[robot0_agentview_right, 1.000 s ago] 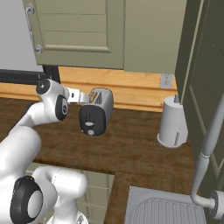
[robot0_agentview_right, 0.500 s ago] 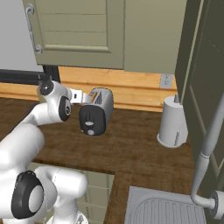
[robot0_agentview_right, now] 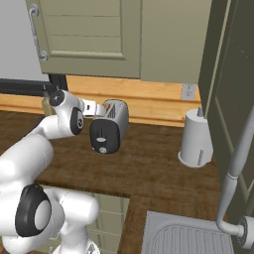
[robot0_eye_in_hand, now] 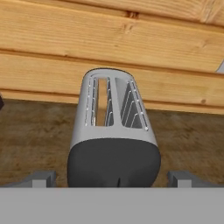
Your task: Start the toaster. Once the lever pops up, take the bread to the plate on the dining counter.
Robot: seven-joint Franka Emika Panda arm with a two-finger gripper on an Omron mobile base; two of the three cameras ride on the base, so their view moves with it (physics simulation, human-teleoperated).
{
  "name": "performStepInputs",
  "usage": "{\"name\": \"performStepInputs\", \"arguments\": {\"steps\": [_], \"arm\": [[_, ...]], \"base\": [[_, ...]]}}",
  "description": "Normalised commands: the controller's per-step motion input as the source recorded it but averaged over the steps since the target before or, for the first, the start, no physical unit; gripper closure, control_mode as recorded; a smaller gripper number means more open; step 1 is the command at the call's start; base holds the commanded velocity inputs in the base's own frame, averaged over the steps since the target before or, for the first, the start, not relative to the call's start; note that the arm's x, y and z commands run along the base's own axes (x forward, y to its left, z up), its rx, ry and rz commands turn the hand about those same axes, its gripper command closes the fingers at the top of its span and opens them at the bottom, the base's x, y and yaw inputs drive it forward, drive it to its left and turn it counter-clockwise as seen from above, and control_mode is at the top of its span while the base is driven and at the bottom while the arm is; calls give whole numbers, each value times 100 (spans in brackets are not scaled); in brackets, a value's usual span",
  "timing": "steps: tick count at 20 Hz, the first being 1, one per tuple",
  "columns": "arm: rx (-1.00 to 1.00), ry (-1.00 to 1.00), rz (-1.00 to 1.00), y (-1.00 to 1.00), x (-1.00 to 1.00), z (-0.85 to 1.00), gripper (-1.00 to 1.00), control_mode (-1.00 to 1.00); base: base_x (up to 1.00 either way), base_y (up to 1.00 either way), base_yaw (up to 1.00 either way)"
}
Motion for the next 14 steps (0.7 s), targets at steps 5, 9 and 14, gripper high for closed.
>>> {"name": "performStepInputs", "arguments": {"steps": [5,9,14], "arm": [[0,0,0,0,8,-21,-100,-100],[0,0,0,0,21,-16,-100,-100],[0,-1,0,0,13,-6,-100,-100]], "base": [[0,0,0],[0,0,0],[0,0,0]]}}
